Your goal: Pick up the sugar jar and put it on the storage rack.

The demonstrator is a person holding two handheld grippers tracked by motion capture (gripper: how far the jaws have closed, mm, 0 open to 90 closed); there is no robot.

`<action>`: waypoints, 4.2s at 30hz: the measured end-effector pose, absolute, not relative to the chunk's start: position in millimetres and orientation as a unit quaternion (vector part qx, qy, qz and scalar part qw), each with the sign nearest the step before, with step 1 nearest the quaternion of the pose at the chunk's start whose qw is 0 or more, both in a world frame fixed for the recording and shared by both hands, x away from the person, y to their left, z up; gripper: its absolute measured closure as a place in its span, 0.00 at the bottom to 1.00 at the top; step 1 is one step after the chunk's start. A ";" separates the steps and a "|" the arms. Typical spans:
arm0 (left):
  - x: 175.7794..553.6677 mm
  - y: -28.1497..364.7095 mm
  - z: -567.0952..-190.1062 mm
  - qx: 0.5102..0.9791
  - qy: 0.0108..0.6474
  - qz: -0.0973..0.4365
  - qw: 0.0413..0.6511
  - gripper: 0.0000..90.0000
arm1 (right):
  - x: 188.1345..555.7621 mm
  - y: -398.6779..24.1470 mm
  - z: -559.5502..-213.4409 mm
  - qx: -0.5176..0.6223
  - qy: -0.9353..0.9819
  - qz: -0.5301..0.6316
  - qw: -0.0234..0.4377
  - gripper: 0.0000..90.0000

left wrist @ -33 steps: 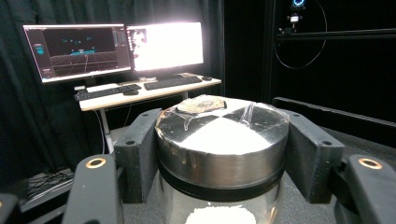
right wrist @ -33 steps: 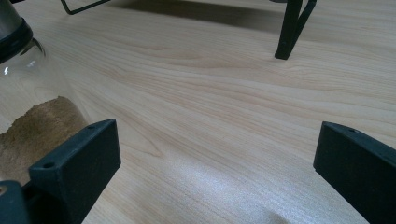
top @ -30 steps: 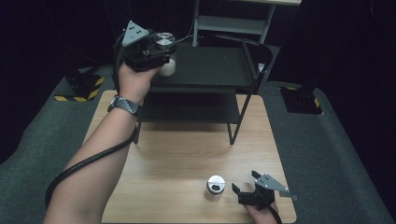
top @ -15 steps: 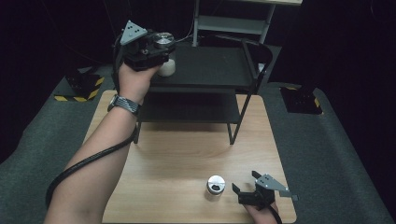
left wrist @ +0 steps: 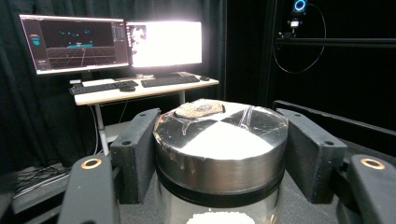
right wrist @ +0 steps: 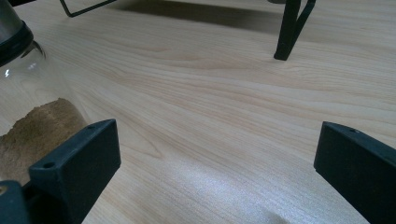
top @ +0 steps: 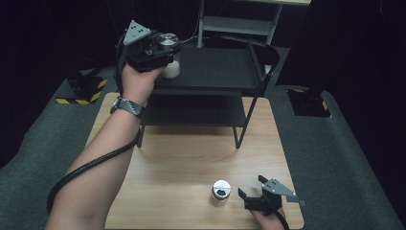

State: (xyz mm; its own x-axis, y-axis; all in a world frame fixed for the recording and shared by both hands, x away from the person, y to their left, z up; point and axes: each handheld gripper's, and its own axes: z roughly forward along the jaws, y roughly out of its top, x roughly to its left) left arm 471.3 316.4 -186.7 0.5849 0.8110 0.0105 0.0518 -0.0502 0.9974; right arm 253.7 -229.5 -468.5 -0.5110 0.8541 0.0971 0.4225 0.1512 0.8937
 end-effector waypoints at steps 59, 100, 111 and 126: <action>391.4 355.6 -248.1 0.670 0.312 0.302 0.603 0.00 | 253.5 -224.8 -466.7 0.439 0.729 0.471 0.232 0.00; 335.4 378.7 -372.3 0.715 0.343 0.243 0.558 0.00 | 253.3 -222.4 -465.7 0.436 0.734 0.465 0.235 0.00; 320.1 378.7 -413.4 0.735 0.362 0.220 0.530 0.00 | 254.2 -222.0 -465.3 0.435 0.735 0.464 0.234 0.00; 294.8 384.3 -449.7 0.762 0.378 0.210 0.481 0.01 | 257.6 -215.7 -464.1 0.425 0.744 0.459 0.236 0.00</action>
